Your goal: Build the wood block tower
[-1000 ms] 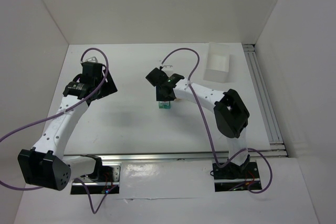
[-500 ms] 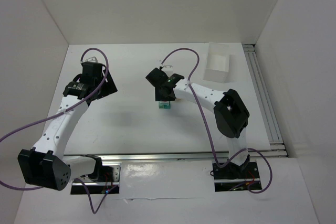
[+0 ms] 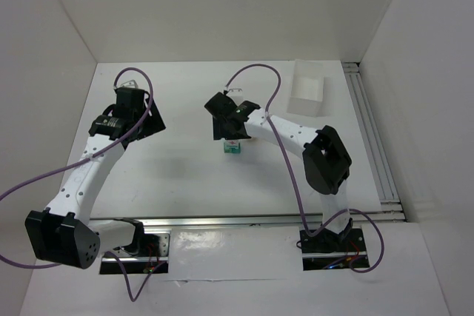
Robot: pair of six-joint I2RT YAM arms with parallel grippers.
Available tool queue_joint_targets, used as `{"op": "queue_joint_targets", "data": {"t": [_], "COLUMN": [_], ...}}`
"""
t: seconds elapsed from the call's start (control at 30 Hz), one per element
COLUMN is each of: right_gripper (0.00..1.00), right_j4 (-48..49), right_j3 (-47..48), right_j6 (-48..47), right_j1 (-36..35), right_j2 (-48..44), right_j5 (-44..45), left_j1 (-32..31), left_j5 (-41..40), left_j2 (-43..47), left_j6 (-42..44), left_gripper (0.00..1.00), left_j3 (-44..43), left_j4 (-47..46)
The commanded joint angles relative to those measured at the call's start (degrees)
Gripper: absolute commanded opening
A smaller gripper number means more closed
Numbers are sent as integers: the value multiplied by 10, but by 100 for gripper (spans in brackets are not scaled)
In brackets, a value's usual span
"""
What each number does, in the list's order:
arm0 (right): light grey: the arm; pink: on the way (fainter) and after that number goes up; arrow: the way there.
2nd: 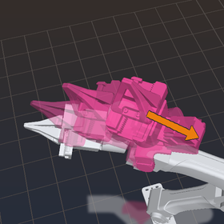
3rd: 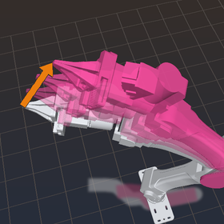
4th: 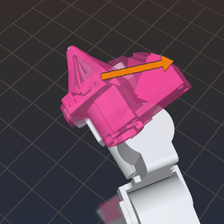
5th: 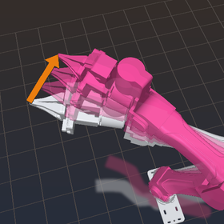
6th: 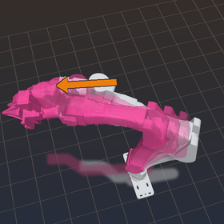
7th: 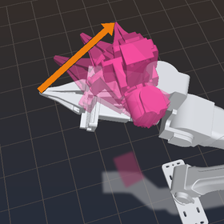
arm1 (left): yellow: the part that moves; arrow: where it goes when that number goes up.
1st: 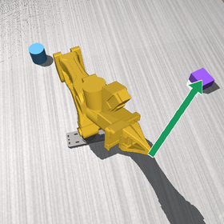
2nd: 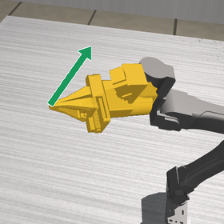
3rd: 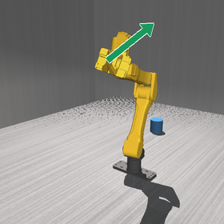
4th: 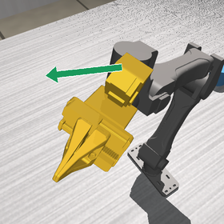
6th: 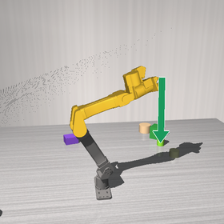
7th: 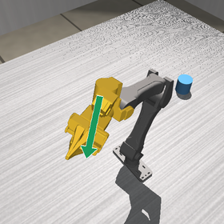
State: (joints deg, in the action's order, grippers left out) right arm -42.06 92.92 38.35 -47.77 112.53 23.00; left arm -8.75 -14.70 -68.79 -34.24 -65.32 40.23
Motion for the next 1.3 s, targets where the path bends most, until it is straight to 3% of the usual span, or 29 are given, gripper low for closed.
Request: {"op": "queue_joint_targets", "data": {"t": [0.0,0.07,0.17,0.33,0.6,1.27], "right_gripper": [79,85,85,72,71,66], "right_j4": [-18,-28,-26,6,25,30], "right_j3": [61,81,96,66,24,8], "right_j6": [-19,-25,-41,-48,-42,-35], "right_j1": [-6,-6,7,38,38,33], "right_j2": [-6,-6,-6,-16,-16,-6], "right_j5": [30,56,55,-22,-74,-89], "left_j1": [3,3,3,3,3,3], "left_j5": [2,2,-4,-4,-4,-4], "left_j2": [15,20,20,20,20,15], "left_j6": [11,11,11,11,11,11], "left_gripper": [82,82,82,82,82,82], "left_j3": [2,2,2,2,2,2], "left_j4": [-12,-12,-12,-12,-12,-12]}}
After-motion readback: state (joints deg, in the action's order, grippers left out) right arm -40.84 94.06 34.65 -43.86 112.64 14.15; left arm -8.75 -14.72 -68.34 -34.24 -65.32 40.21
